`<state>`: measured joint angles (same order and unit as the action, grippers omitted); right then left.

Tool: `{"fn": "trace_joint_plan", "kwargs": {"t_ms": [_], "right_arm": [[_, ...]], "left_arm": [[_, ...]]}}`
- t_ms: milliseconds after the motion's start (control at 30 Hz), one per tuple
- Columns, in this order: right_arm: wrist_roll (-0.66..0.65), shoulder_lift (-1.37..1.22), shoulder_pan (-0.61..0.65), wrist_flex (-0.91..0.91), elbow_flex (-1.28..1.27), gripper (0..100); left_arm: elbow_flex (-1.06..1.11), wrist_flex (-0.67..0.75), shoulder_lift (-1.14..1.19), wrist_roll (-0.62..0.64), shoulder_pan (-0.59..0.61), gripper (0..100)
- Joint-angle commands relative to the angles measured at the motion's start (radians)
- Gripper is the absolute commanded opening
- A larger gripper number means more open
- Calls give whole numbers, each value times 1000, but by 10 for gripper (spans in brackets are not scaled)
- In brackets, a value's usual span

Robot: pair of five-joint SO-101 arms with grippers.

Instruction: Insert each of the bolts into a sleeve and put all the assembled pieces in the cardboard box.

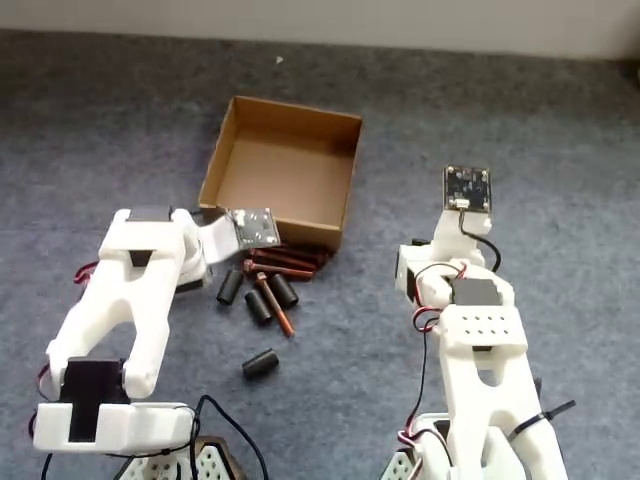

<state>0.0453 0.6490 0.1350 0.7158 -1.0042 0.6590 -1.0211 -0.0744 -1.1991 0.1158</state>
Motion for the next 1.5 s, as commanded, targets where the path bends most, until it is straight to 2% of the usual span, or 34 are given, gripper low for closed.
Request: {"fn": "trace_joint_plan", "kwargs": {"t_ms": [0, 267, 700, 933, 1133, 1333, 1467], "right_arm": [[-12, 39, -13, -19, 13, 5], [-12, 39, -8, -18, 13, 5], [-11, 47, -5, -13, 15, 5], [-11, 257, 36, -16, -65, 5], [-11, 426, 38, -18, -131, 5], [-5, 507, 41, -18, -168, 5], [-8, 558, 117, -15, -170, 5]], "left_arm": [[-88, 6, -30, 124, -16, 5], [-88, -98, -354, 356, -21, 5], [73, -97, -808, 776, -56, 5], [200, 26, -989, 993, -58, 5], [242, 37, -1121, 1181, -59, 5], [254, 37, -1265, 1280, -168, 5], [306, 104, -1379, 1330, -252, 5]]}}
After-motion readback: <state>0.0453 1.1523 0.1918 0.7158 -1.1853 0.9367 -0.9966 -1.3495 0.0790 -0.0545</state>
